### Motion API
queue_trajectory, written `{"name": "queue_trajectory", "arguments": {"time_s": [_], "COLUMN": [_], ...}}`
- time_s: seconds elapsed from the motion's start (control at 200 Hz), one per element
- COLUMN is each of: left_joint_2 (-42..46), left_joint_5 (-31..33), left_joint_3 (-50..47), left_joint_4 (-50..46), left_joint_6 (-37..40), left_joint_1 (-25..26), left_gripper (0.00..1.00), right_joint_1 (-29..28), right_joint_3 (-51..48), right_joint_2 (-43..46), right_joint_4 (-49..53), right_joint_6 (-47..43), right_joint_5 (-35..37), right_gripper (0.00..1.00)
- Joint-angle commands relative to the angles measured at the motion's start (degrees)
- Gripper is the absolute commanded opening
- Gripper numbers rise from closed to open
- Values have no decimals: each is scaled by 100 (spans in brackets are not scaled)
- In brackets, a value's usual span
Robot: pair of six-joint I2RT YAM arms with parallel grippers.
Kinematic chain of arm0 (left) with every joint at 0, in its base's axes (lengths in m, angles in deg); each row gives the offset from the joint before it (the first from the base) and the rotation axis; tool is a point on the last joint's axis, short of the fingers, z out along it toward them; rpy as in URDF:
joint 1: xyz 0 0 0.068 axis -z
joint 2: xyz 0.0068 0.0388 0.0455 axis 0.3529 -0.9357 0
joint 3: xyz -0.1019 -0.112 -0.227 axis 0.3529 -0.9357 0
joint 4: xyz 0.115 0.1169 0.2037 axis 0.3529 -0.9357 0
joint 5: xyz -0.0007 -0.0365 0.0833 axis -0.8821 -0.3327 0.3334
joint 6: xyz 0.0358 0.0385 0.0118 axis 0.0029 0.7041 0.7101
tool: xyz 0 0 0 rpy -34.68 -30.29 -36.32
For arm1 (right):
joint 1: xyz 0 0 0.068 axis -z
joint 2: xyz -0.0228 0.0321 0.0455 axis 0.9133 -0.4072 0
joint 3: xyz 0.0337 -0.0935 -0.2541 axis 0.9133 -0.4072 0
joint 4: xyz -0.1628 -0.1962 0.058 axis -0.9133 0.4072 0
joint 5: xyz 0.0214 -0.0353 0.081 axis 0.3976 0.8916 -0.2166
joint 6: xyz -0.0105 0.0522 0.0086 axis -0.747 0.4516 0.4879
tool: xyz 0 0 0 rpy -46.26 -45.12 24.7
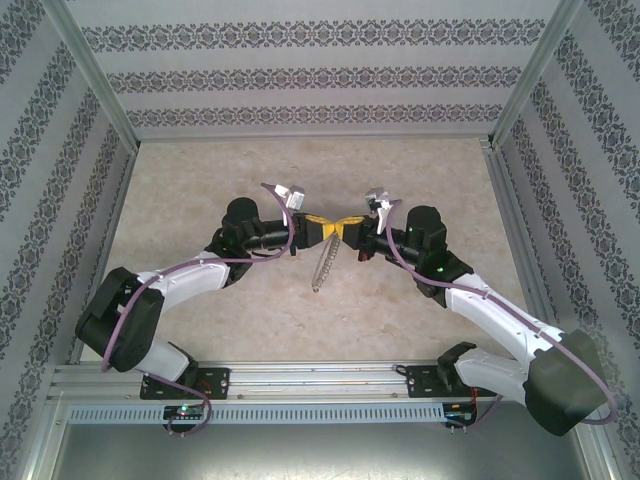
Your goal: Put the keys on the keyring
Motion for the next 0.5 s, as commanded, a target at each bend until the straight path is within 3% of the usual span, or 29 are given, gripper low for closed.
{"name": "queue_trajectory", "arguments": {"time_s": [0.0,0.05,0.145,0.285,0.495], "left_joint_2": [-28,-9,97,281,420], "left_joint_5": [-224,-188,-109,62,230], "left_joint_3": [67,72,112,231,464], "left_joint_4": [478,377,-31,-729,-1272], "left_joint_6": [50,134,491,1212,2093], "left_joint_1": [57,57,57,57,57], "left_gripper": [2,0,0,0,0], "right_joint_1": [98,179,405,750,805], "right_joint_3": [100,49,-84,-244,-280], "right_joint_2": [46,168,443,528,260], "right_joint_4": [-193,-148,-118,-208,-327], "right_joint_6": [100,156,341,755,912], "right_joint_5": [150,278,557,582,325], "right_gripper": [14,34,54,61,62]}}
